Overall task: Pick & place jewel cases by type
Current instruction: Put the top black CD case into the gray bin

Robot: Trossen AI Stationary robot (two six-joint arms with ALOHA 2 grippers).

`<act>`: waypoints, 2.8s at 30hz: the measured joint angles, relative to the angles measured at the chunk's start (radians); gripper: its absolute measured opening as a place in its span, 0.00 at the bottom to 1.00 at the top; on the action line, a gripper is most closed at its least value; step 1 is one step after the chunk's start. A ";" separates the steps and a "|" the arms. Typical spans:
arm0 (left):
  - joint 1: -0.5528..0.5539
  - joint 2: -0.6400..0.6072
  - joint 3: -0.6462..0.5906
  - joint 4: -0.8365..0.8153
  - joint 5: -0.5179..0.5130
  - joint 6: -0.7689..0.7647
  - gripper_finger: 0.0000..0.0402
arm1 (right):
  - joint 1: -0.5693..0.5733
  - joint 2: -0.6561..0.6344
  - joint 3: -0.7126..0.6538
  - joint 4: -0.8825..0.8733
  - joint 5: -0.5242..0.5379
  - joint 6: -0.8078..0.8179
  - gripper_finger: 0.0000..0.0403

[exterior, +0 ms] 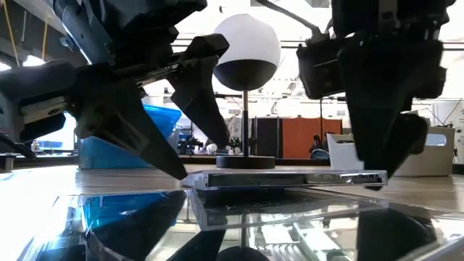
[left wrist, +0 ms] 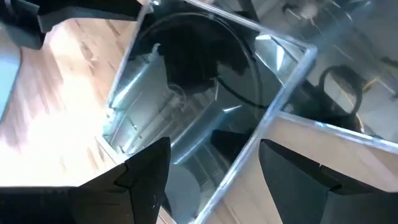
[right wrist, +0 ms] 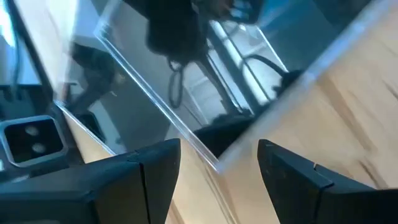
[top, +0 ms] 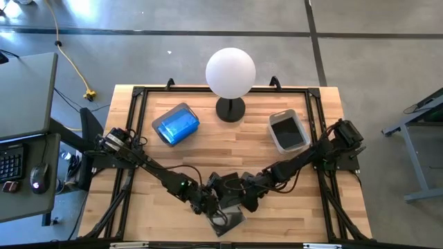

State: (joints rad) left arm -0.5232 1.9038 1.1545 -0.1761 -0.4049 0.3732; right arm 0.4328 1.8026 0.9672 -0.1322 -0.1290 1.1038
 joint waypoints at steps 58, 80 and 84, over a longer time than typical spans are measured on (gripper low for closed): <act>-0.074 0.054 0.002 0.111 0.203 -0.154 0.60 | 0.051 0.081 0.000 0.205 0.199 0.048 0.52; -0.100 0.083 0.070 0.051 0.181 -0.143 0.60 | 0.006 0.079 -0.002 0.290 0.147 -0.034 0.37; -0.100 0.083 0.070 0.052 0.179 -0.142 0.60 | -0.002 0.079 -0.002 0.297 0.129 -0.032 0.33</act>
State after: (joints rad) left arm -0.6228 1.9869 1.2247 -0.1246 -0.2256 0.2310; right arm 0.4307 1.8812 0.9653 0.1650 -0.0003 1.0721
